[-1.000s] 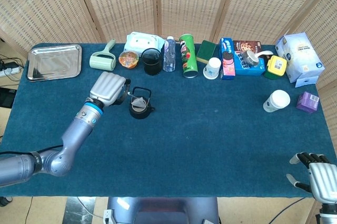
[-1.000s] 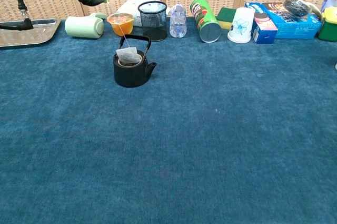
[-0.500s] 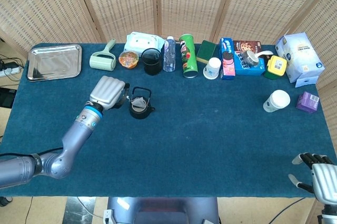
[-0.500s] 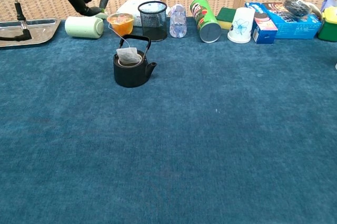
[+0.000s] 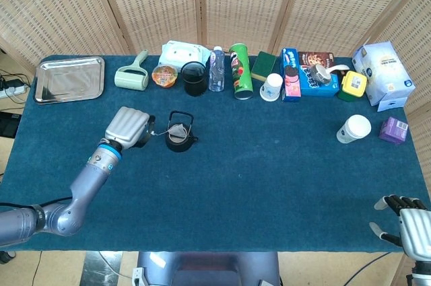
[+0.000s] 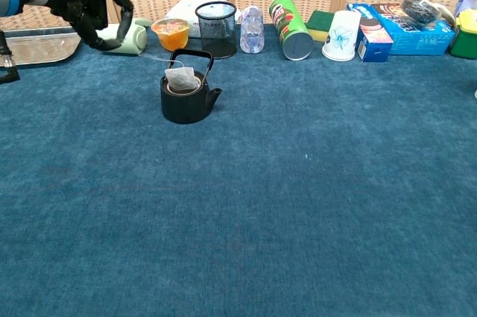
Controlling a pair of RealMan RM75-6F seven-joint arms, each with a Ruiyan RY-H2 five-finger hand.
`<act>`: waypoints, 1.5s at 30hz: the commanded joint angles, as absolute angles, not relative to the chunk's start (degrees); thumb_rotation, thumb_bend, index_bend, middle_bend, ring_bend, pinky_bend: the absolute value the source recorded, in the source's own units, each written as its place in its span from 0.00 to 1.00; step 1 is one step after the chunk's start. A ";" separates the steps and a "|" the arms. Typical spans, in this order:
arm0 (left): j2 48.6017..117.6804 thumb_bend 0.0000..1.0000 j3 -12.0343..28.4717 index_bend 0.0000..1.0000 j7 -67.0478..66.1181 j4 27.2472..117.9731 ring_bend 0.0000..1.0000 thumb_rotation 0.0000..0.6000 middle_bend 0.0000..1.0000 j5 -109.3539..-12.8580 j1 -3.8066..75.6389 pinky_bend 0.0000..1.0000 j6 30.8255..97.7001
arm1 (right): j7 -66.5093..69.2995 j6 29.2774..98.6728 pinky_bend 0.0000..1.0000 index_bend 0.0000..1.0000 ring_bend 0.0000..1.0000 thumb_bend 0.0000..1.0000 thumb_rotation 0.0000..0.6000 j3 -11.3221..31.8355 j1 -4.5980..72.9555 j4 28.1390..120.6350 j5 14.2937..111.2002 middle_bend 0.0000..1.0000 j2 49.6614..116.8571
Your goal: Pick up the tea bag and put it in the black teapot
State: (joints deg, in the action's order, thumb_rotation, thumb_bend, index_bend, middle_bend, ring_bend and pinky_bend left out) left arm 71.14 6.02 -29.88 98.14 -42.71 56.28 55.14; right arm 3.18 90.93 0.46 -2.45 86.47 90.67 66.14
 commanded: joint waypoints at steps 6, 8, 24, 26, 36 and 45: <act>69.92 0.22 5.31 0.42 -29.82 98.89 0.96 1.00 1.00 -43.84 54.86 0.86 55.55 | 2.79 90.80 0.36 0.49 0.46 0.21 1.00 0.68 -2.29 86.81 90.52 0.49 66.13; 69.64 0.22 5.14 0.40 -29.93 99.23 0.96 1.00 1.00 -43.80 54.58 0.86 55.58 | 2.78 90.75 0.36 0.49 0.46 0.21 1.00 0.69 -2.29 86.83 90.47 0.49 66.10; 70.74 0.16 6.52 0.41 -31.85 99.43 0.61 1.00 0.68 -45.47 54.65 0.59 56.78 | 3.11 91.11 0.36 0.49 0.48 0.21 1.00 0.70 -2.59 86.59 90.28 0.49 66.14; 71.44 0.15 6.79 0.42 -31.98 98.70 0.58 1.00 0.65 -45.05 55.05 0.56 56.13 | 3.07 91.15 0.36 0.49 0.48 0.21 1.00 0.70 -2.60 86.65 90.32 0.49 66.06; 73.16 0.28 7.50 0.43 -35.01 95.90 0.58 1.00 0.65 -37.27 59.79 0.55 49.27 | 2.76 90.76 0.36 0.49 0.48 0.21 1.00 0.74 -2.51 86.95 90.05 0.49 66.07; 71.98 0.56 5.20 0.43 -39.94 96.63 0.89 1.00 0.93 -34.83 62.48 0.84 50.07 | 2.90 90.70 0.36 0.49 0.51 0.21 1.00 0.79 -2.47 86.95 90.03 0.49 66.00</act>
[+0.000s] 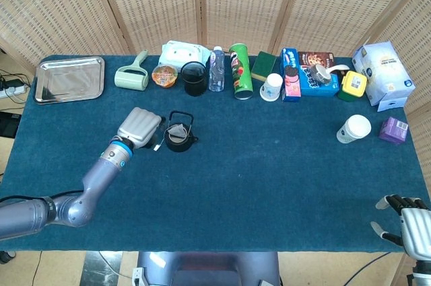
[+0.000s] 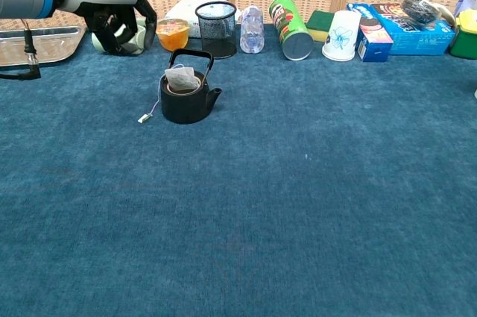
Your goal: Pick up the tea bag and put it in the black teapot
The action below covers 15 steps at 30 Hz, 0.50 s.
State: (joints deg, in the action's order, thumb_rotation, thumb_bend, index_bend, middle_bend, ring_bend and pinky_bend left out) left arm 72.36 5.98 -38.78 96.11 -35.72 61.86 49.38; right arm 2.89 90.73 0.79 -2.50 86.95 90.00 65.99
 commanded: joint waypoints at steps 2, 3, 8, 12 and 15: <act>71.48 0.56 4.78 0.43 -40.78 97.05 0.96 1.00 0.99 -33.31 63.05 0.90 49.88 | 2.93 90.65 0.36 0.49 0.52 0.21 1.00 0.76 -2.41 86.95 90.13 0.49 66.00; 71.20 0.55 4.48 0.43 -41.34 97.19 0.99 1.00 1.00 -32.48 63.40 0.93 49.65 | 2.91 90.66 0.36 0.49 0.53 0.21 1.00 0.75 -2.39 86.96 90.20 0.49 65.99; 71.22 0.54 3.37 0.43 -43.25 97.18 1.00 1.00 1.00 -28.86 65.10 0.98 49.01 | 2.81 90.84 0.37 0.49 0.54 0.21 1.00 0.74 -2.50 87.10 90.23 0.50 65.86; 71.98 0.53 2.97 0.36 -43.94 96.29 1.00 1.00 1.00 -26.64 66.41 1.00 48.45 | 2.75 90.96 0.37 0.49 0.55 0.21 1.00 0.71 -2.60 87.27 90.23 0.50 65.76; 72.20 0.53 2.90 0.17 -43.76 96.01 1.00 1.00 1.00 -25.98 66.95 1.00 48.23 | 2.73 91.04 0.37 0.49 0.55 0.21 1.00 0.73 -2.65 87.30 90.19 0.50 65.71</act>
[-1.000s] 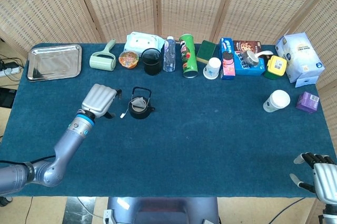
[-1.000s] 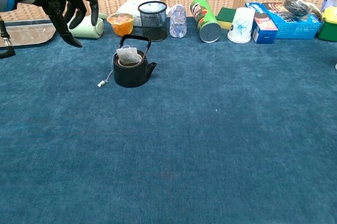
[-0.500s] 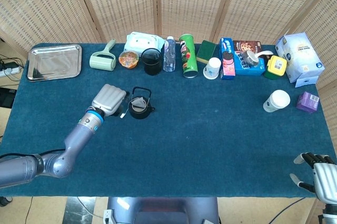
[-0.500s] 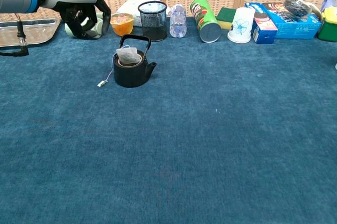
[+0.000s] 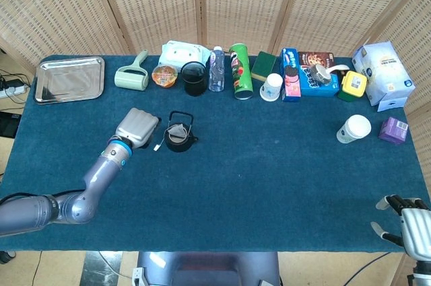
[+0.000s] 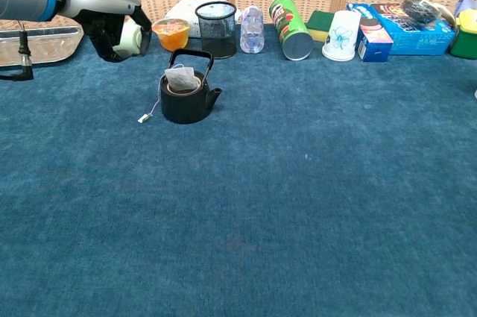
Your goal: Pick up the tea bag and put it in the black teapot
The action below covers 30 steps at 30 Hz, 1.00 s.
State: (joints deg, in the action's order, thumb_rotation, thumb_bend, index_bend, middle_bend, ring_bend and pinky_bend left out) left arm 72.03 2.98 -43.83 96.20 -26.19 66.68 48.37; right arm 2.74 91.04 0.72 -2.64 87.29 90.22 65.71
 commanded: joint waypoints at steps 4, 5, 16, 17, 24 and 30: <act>72.24 0.53 2.67 0.03 -43.46 96.06 1.00 1.00 1.00 -25.70 67.49 1.00 47.80 | 2.79 90.95 0.37 0.49 0.56 0.21 1.00 0.77 -2.68 87.31 89.98 0.51 65.67; 72.16 0.53 2.59 0.02 -43.34 96.17 1.00 1.00 1.00 -25.27 67.74 1.00 47.38 | 2.82 91.00 0.37 0.49 0.56 0.21 1.00 0.77 -2.72 87.26 89.99 0.51 65.71; 73.90 0.51 1.52 0.09 -42.10 94.88 1.00 1.00 1.00 -23.40 69.46 1.00 45.47 | 3.18 91.39 0.37 0.49 0.56 0.21 1.00 0.72 -3.15 86.94 89.76 0.51 65.76; 74.03 0.51 1.31 0.11 -42.15 94.80 1.00 1.00 1.00 -23.20 69.62 1.00 45.44 | 3.22 91.42 0.37 0.49 0.56 0.21 1.00 0.72 -3.20 86.90 89.73 0.51 65.77; 74.73 0.50 -0.25 0.14 -42.32 94.50 1.00 1.00 1.00 -21.64 70.55 1.00 44.79 | 3.56 91.48 0.37 0.49 0.56 0.21 1.00 0.72 -3.34 86.58 89.63 0.51 65.90; 76.26 0.50 -0.95 0.15 -42.23 93.25 1.00 1.00 1.00 -20.65 71.52 1.00 44.38 | 3.65 91.46 0.37 0.49 0.56 0.21 1.00 0.74 -3.40 86.48 89.56 0.51 65.92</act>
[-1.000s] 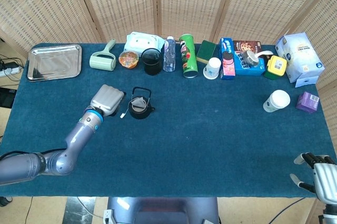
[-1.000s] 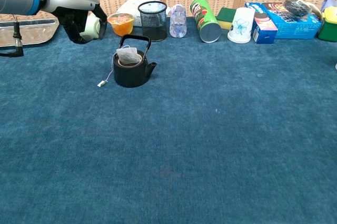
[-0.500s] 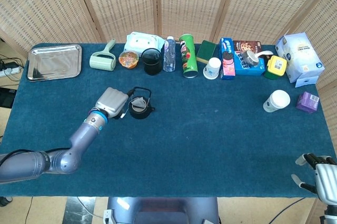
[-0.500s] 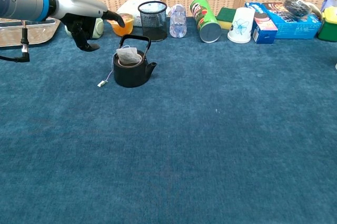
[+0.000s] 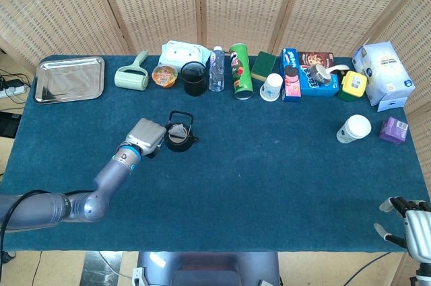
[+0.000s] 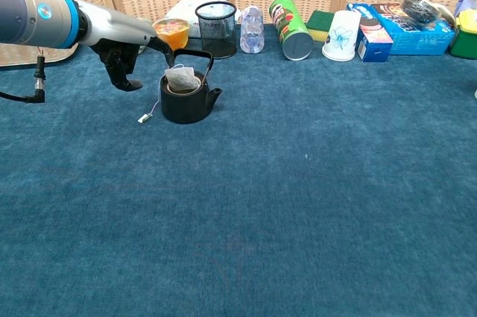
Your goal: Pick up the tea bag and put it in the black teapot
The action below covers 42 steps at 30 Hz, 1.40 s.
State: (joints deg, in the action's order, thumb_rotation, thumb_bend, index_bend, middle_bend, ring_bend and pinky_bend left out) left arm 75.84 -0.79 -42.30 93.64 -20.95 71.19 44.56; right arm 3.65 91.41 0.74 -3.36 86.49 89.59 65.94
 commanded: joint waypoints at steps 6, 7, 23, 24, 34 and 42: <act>77.98 0.50 -1.45 0.16 -42.10 92.01 1.00 1.00 1.00 -20.18 72.49 1.00 43.94 | 3.89 91.51 0.37 0.49 0.56 0.21 1.00 0.69 -3.67 86.34 89.30 0.51 65.85; 78.30 0.50 -1.60 0.16 -42.11 91.81 1.00 1.00 1.00 -20.07 72.67 1.00 43.83 | 3.95 91.57 0.37 0.49 0.56 0.21 1.00 0.71 -3.74 86.31 89.23 0.51 65.85; 79.52 0.50 -3.50 0.16 -41.58 90.48 1.00 1.00 1.00 -18.55 73.64 1.00 43.67 | 4.24 91.63 0.37 0.49 0.56 0.21 1.00 0.78 -4.06 86.15 88.96 0.51 65.82; 79.56 0.50 -3.61 0.16 -41.55 90.41 1.00 1.00 1.00 -18.52 73.67 1.00 43.64 | 4.24 91.62 0.37 0.49 0.56 0.21 1.00 0.77 -4.07 86.14 88.97 0.51 65.84; 78.37 0.50 -2.77 0.16 -39.67 91.65 1.00 1.00 1.00 -20.10 73.43 1.00 44.77 | 4.27 91.63 0.37 0.49 0.56 0.21 1.00 0.85 -4.15 86.19 88.91 0.51 65.83; 73.21 0.49 -1.78 0.16 -37.11 96.91 1.00 1.00 1.00 -24.50 71.52 1.00 47.89 | 4.00 91.57 0.37 0.49 0.56 0.21 1.00 0.93 -3.92 86.47 89.29 0.51 65.68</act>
